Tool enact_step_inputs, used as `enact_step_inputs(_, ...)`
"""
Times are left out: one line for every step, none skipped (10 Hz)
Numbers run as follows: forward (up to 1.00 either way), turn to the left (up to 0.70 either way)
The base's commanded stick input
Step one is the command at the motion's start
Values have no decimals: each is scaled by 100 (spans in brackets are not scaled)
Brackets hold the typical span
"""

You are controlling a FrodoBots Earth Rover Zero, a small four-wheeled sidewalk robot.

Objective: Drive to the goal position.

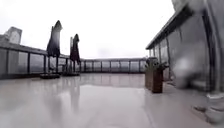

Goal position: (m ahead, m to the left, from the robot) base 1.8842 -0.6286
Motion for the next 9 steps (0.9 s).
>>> enact_step_inputs(70, -27)
enact_step_inputs(70, -27)
enact_step_inputs(70, -8)
enact_step_inputs(70, 0)
enact_step_inputs(70, 0)
enact_step_inputs(70, 0)
enact_step_inputs(70, 0)
enact_step_inputs(70, 0)
enact_step_inputs(70, 0)
